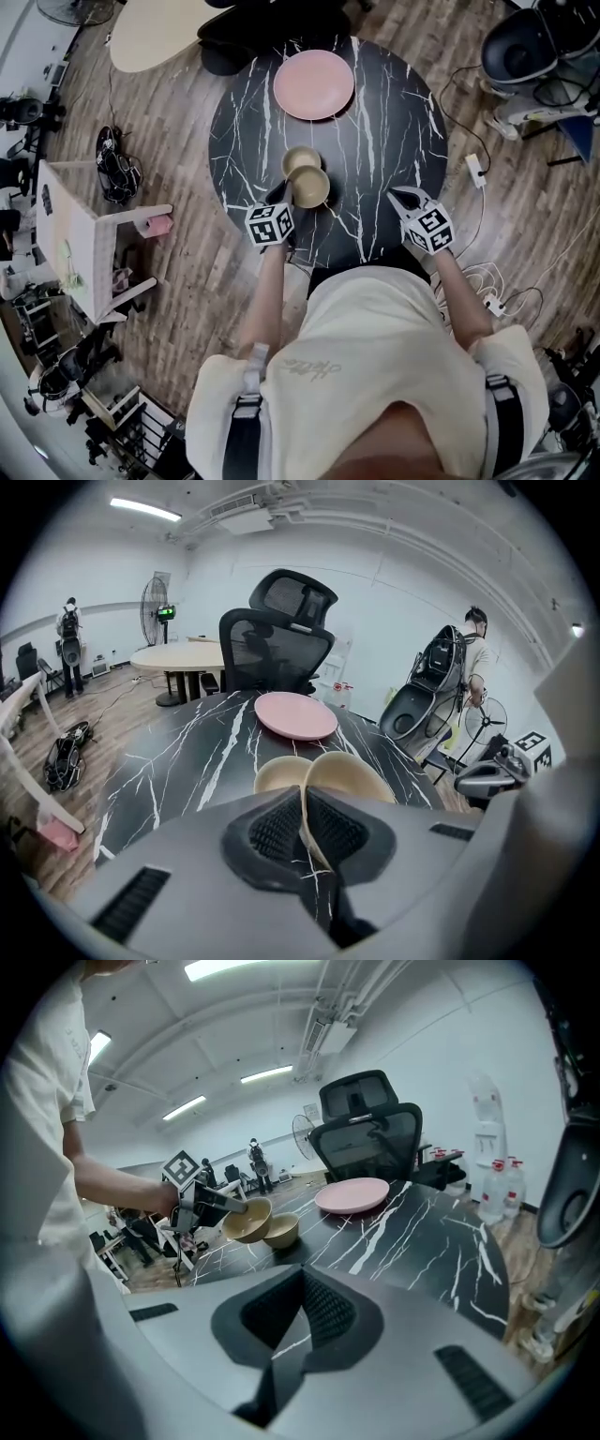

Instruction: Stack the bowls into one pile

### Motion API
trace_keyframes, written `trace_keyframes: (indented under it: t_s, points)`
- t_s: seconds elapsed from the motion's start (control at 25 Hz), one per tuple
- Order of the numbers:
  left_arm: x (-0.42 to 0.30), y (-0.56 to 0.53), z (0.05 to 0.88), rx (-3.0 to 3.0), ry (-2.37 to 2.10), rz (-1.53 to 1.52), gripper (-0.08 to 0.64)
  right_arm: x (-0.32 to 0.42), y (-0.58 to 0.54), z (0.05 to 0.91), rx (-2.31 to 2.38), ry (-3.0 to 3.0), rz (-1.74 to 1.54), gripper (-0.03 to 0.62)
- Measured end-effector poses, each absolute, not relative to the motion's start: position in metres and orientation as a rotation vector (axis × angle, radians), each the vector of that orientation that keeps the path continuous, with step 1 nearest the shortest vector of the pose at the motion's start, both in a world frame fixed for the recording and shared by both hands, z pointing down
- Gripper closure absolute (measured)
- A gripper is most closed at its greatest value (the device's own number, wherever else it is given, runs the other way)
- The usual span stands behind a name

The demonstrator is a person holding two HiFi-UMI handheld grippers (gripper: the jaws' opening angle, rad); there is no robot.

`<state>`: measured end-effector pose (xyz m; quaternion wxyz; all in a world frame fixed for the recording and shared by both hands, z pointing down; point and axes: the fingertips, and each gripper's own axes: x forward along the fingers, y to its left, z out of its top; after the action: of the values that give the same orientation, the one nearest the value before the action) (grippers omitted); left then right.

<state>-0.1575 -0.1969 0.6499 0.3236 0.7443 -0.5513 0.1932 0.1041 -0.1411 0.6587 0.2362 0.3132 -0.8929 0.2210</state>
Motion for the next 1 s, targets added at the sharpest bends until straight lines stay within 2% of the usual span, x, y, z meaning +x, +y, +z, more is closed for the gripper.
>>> trace_keyframes:
  t_s: [1.0]
  points:
    - [-0.178,-0.256,0.687,1.911,-1.459,0.608,0.525,0.100,-0.164,0.675,0.813,-2.390,0.648,0.588]
